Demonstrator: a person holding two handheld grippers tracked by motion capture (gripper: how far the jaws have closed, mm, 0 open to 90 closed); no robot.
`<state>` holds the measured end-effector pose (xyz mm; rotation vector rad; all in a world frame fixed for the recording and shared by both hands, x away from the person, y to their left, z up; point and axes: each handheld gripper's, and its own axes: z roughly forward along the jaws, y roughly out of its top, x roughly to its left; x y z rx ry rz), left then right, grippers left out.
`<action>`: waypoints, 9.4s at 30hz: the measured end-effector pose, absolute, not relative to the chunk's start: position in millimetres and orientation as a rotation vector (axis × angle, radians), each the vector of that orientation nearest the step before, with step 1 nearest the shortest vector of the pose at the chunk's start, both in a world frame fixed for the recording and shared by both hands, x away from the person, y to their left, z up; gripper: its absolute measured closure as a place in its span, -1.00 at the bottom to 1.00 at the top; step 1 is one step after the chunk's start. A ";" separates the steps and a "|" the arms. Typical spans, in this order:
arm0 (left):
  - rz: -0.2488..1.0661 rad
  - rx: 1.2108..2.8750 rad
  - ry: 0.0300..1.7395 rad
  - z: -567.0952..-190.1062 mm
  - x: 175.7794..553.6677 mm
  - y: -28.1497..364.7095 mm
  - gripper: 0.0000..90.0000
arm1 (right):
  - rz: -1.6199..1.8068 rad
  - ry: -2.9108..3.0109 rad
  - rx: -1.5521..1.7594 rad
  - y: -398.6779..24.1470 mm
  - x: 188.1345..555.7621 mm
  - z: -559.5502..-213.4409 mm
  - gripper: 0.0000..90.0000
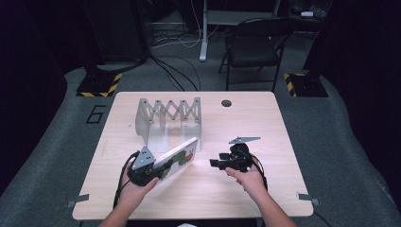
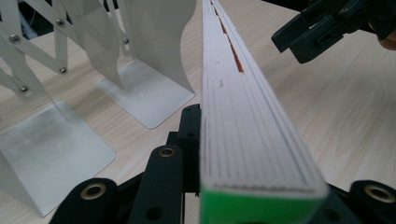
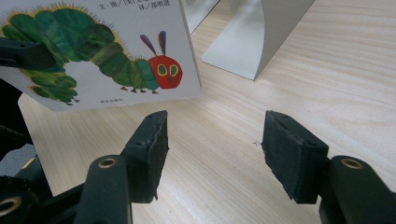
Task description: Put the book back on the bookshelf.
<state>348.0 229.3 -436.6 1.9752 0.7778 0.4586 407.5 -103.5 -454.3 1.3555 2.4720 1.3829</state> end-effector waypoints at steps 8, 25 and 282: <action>0.499 1.953 0.812 -433.9 347.3 241.8 0.68 | 1.383 2.483 1.344 -99.4 410.7 -454.8 -0.10; 0.570 1.877 0.921 -427.0 343.8 276.8 0.68 | 1.378 2.517 1.322 -90.9 420.2 -458.5 -0.10; 0.478 1.971 0.944 -451.0 317.6 250.8 0.07 | 1.411 2.467 1.466 -103.8 426.7 -467.5 -0.09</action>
